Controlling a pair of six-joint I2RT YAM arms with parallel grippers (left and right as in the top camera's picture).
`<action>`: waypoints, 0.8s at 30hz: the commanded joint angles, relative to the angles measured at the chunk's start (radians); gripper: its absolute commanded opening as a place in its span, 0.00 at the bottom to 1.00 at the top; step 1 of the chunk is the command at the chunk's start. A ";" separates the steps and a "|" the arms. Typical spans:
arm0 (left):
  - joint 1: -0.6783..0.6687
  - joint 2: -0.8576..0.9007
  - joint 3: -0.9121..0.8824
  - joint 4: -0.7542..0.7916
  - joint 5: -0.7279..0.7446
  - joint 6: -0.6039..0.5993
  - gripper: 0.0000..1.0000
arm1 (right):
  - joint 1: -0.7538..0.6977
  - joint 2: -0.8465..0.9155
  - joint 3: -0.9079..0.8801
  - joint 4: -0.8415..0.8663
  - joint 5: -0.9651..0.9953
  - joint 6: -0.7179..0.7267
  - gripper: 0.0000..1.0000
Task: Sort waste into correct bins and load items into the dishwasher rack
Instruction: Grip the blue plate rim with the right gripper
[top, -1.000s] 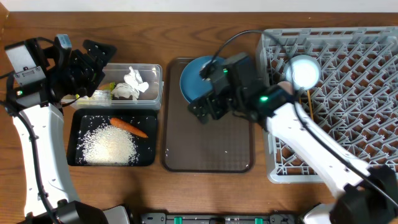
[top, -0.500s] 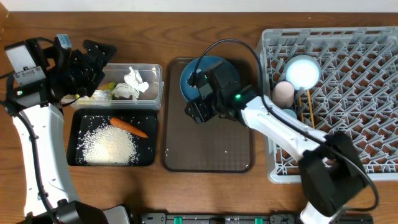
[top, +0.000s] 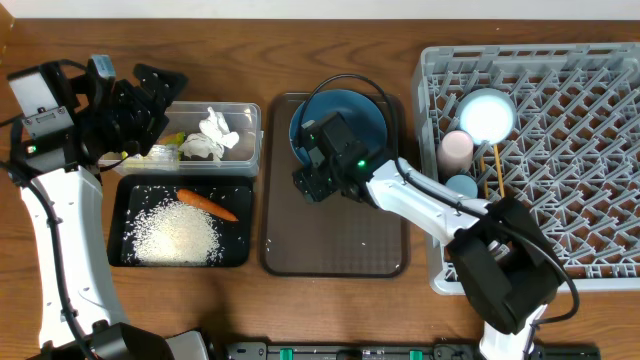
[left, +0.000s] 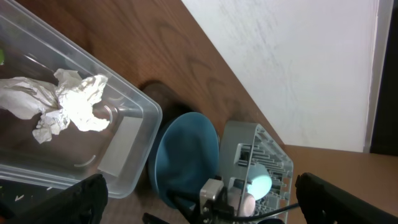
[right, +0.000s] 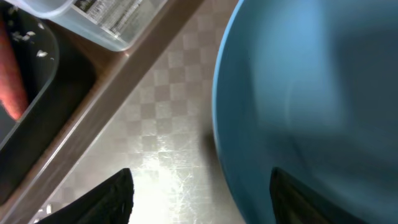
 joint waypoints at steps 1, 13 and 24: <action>0.003 0.000 -0.003 0.000 -0.002 -0.005 0.98 | 0.017 0.033 0.006 0.006 0.060 -0.016 0.71; 0.003 0.000 -0.003 0.000 -0.002 -0.005 0.98 | 0.018 0.046 0.006 0.011 0.081 -0.053 0.36; 0.003 0.000 -0.003 0.000 -0.002 -0.005 0.98 | 0.018 0.046 0.006 -0.004 0.084 -0.053 0.27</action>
